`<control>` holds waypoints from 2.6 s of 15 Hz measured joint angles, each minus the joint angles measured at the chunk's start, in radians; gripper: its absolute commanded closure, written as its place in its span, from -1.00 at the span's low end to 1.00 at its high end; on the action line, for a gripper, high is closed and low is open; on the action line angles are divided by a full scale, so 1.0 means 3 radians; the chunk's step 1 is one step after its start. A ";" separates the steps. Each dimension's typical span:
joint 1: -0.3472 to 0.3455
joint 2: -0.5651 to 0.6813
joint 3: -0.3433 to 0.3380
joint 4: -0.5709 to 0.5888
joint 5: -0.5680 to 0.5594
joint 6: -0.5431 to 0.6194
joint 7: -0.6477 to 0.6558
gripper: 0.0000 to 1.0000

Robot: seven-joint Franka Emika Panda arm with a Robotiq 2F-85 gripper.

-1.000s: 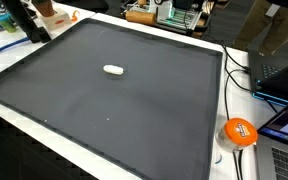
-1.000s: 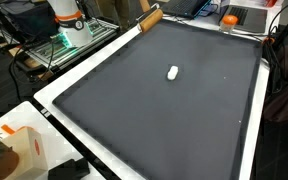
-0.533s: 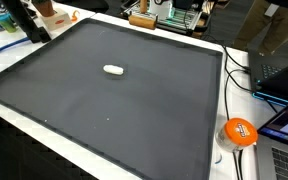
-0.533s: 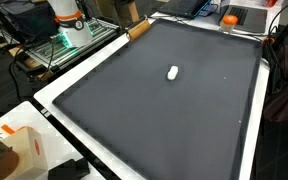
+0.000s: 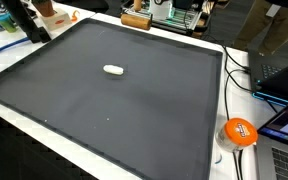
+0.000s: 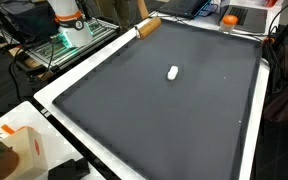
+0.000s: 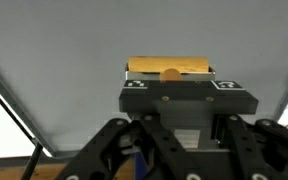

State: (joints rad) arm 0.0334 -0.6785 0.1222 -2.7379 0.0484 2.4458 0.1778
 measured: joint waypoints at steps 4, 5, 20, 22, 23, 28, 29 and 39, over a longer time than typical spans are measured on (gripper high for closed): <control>-0.0156 0.0284 0.0111 -0.0007 -0.0099 0.0891 0.0068 0.56; -0.0222 0.0380 0.0132 -0.0014 -0.0173 0.1116 0.0068 0.56; -0.0536 0.0971 0.0104 -0.0037 -0.0511 0.1766 -0.0152 0.56; -0.0258 0.1124 -0.0155 -0.0042 -0.0350 0.1952 -0.0386 0.56; -0.0054 0.1203 -0.0346 -0.0042 -0.0213 0.2058 -0.0548 0.56; 0.0792 0.1366 -0.1201 -0.0038 0.0137 0.2332 -0.1157 0.06; 0.0879 0.1369 -0.1324 -0.0037 0.0139 0.2346 -0.1226 0.06; 0.1053 0.1469 -0.1481 -0.0011 0.0139 0.2357 -0.1310 0.56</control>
State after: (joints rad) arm 0.3492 -0.2378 -0.3223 -2.7412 0.0901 3.1531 -0.2153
